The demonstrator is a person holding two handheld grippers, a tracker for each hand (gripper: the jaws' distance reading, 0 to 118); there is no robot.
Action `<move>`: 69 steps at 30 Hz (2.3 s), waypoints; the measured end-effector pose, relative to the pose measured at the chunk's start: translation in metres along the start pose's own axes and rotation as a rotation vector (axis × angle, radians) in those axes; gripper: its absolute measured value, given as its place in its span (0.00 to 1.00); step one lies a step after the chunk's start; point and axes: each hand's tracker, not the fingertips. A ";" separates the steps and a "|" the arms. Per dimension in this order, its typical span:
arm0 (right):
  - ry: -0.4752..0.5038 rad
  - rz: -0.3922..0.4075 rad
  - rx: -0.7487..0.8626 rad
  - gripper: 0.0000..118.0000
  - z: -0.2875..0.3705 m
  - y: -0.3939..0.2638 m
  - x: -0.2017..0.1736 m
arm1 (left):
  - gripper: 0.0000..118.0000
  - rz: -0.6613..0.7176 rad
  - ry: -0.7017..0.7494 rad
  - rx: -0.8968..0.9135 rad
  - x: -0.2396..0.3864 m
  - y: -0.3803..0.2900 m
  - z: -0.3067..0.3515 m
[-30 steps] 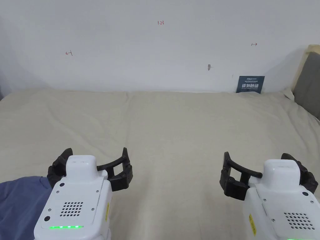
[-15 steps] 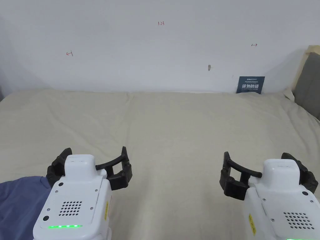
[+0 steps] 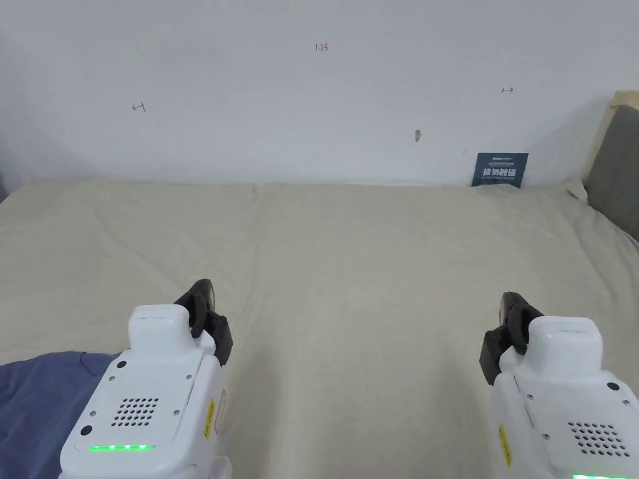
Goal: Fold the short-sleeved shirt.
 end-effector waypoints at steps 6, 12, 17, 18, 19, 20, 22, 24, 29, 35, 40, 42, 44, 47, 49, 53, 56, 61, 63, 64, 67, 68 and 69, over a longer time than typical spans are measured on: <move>0.019 -0.001 -0.005 0.00 0.001 0.000 0.002 | 0.00 0.007 0.002 -0.034 -0.006 -0.004 -0.002; 0.132 0.001 -0.013 0.00 -0.007 0.002 -0.022 | 0.00 0.005 0.105 -0.046 -0.045 -0.005 0.016; 0.300 0.001 -0.016 0.00 -0.013 0.002 -0.076 | 0.00 0.000 0.283 -0.047 -0.104 -0.002 0.049; 0.340 0.000 -0.019 0.00 -0.010 0.007 -0.093 | 0.00 0.001 0.317 -0.049 -0.118 0.000 0.058; 0.373 0.000 -0.021 0.00 -0.009 0.008 -0.105 | 0.00 0.000 0.350 -0.048 -0.131 0.001 0.066; 0.404 0.003 -0.018 0.00 -0.008 0.008 -0.119 | 0.00 -0.003 0.391 -0.046 -0.143 0.003 0.076; 0.476 0.000 -0.019 0.00 -0.008 0.006 -0.146 | 0.00 -0.003 0.459 -0.053 -0.168 0.006 0.095; 0.534 -0.011 -0.029 0.00 -0.004 0.005 -0.169 | 0.00 0.001 0.516 -0.051 -0.188 0.008 0.113; 0.642 -0.026 -0.060 0.00 0.004 -0.003 -0.218 | 0.00 -0.005 0.624 -0.066 -0.230 0.010 0.151; 0.698 -0.025 -0.100 0.00 0.007 -0.015 -0.251 | 0.00 0.026 0.664 -0.098 -0.255 0.009 0.169; 0.690 -0.009 -0.111 0.00 0.006 -0.020 -0.247 | 0.00 0.135 0.539 -0.236 -0.269 0.005 0.149; 0.668 0.002 -0.114 0.00 0.002 -0.021 -0.241 | 0.00 0.216 0.484 -0.328 -0.275 0.001 0.129; 0.634 0.009 -0.125 0.00 -0.004 -0.024 -0.233 | 0.21 0.261 0.467 -0.448 -0.281 -0.009 0.104; 0.582 0.006 -0.141 0.00 -0.011 -0.027 -0.220 | 0.76 0.316 0.415 -0.637 -0.292 -0.029 0.059; 0.545 0.008 -0.148 0.00 -0.015 -0.029 -0.210 | 0.90 0.364 0.392 -0.736 -0.293 -0.046 0.030; 0.476 0.026 -0.172 0.00 -0.026 -0.036 -0.190 | 0.93 0.357 0.366 -0.861 -0.298 -0.090 -0.017; 0.431 0.037 -0.191 0.00 -0.034 -0.041 -0.176 | 0.94 0.449 0.368 -0.956 -0.306 -0.125 -0.037; 0.377 0.048 -0.221 0.00 -0.043 -0.049 -0.154 | 0.86 0.417 0.471 -1.080 -0.305 -0.173 -0.050; 0.363 0.052 -0.234 0.00 -0.045 -0.053 -0.148 | 0.71 0.347 0.482 -1.122 -0.296 -0.182 -0.051; 0.360 0.052 -0.241 0.00 -0.045 -0.054 -0.146 | 0.67 0.274 0.497 -1.098 -0.289 -0.181 -0.048; 0.354 0.047 -0.255 0.00 -0.045 -0.058 -0.139 | 0.22 0.246 0.428 -1.067 -0.275 -0.171 -0.049; 0.354 0.042 -0.257 0.00 -0.045 -0.059 -0.138 | 0.11 0.239 0.432 -1.067 -0.272 -0.169 -0.049; 0.355 0.037 -0.260 0.00 -0.045 -0.059 -0.136 | 0.07 0.245 0.417 -1.065 -0.272 -0.169 -0.049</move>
